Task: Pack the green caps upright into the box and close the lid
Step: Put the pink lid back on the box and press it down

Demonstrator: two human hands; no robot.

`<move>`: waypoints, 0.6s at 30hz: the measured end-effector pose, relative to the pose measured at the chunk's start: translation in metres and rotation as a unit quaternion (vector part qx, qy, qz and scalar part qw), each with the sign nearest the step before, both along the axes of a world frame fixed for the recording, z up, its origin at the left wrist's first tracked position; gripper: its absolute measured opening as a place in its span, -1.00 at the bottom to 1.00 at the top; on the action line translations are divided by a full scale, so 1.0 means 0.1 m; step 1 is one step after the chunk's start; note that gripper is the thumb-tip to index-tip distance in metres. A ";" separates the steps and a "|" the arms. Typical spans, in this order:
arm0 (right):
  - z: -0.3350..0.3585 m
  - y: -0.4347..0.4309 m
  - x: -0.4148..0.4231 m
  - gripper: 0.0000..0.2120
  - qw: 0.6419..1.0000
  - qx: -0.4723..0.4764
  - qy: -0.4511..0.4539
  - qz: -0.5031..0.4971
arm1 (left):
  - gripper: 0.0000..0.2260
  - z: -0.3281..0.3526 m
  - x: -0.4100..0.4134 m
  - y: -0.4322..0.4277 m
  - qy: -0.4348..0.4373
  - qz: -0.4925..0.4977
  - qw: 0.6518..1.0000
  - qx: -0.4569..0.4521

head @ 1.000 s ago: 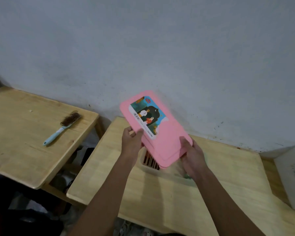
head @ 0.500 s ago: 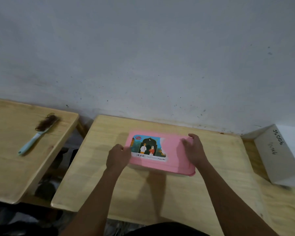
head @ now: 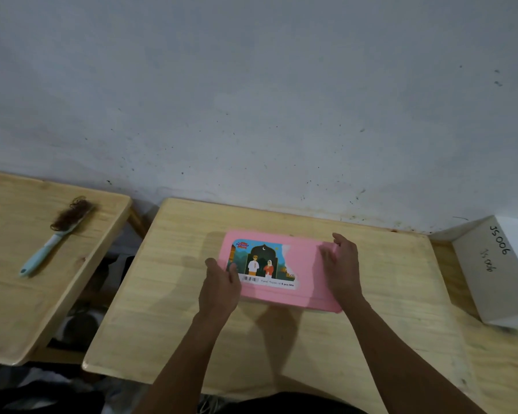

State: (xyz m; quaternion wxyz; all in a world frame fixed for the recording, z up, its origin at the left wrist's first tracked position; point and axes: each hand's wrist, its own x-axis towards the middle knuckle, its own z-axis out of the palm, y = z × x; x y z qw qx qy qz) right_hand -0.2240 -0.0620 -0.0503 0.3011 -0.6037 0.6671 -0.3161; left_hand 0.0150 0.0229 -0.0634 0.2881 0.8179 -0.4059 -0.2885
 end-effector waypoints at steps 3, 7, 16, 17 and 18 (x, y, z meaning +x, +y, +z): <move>0.01 -0.01 0.00 -0.61 0.999 0.009 -0.028 -0.037 | -0.78 0.03 -0.08 0.00 -0.011 0.013 1.000 -0.007; -0.04 -0.09 -0.01 -0.64 0.998 0.019 -0.045 -0.046 | -0.75 0.02 -0.11 -0.02 -0.047 0.015 0.999 -0.006; -0.13 0.04 0.06 -0.74 0.990 -0.028 0.129 -0.047 | -0.57 -0.13 -0.13 -0.06 -0.221 -0.050 0.974 -0.029; -0.18 0.09 0.07 -0.73 0.986 -0.042 0.163 -0.014 | -0.57 -0.13 -0.12 -0.07 -0.239 -0.063 0.969 -0.030; -0.23 0.14 0.09 -0.72 0.979 -0.050 0.196 0.021 | -0.57 -0.14 -0.12 -0.08 -0.254 -0.083 0.963 -0.030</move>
